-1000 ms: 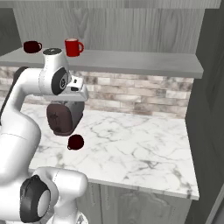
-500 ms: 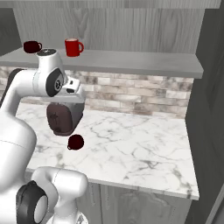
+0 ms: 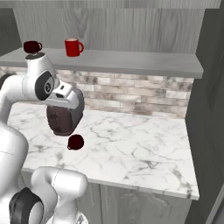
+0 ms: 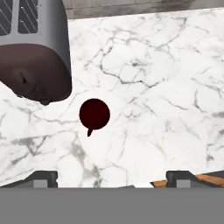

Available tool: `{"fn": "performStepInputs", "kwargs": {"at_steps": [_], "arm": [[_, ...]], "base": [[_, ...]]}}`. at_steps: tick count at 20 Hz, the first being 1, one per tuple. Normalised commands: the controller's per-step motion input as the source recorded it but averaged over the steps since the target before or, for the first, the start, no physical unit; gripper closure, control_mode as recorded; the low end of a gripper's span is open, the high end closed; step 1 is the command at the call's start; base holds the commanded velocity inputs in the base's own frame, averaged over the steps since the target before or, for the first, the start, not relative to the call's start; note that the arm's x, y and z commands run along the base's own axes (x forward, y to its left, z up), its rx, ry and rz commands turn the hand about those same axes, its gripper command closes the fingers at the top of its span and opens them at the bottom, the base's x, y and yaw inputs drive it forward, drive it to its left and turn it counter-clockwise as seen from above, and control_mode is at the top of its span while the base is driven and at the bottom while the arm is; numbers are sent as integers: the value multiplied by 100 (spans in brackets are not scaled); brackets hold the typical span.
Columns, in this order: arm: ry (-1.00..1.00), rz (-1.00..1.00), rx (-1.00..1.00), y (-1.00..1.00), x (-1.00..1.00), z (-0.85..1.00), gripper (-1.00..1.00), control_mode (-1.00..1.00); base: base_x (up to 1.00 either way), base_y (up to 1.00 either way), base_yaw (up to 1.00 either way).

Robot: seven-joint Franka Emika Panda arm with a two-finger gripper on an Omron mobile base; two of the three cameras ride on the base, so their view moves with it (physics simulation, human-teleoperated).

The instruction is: Pick the mug on the counter and place it in the cabinet with the handle facing the right, like the mugs already inside.

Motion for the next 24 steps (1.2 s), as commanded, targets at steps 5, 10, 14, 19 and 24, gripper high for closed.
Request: {"fn": "performStepInputs", "kwargs": {"at_steps": [5,10,14,19,24], "arm": [[0,-16,0,9,-25,-11,-100,-100],[0,-10,1,7,-26,-15,-100,-100],[-1,-8,0,11,-26,-17,-100,-100],[0,-8,0,9,-20,-20,-100,-100],[0,-6,0,11,-12,-21,-100,-100]], "base": [[0,0,0],[0,0,0],[0,0,0],[0,0,0],[0,0,0]]}}
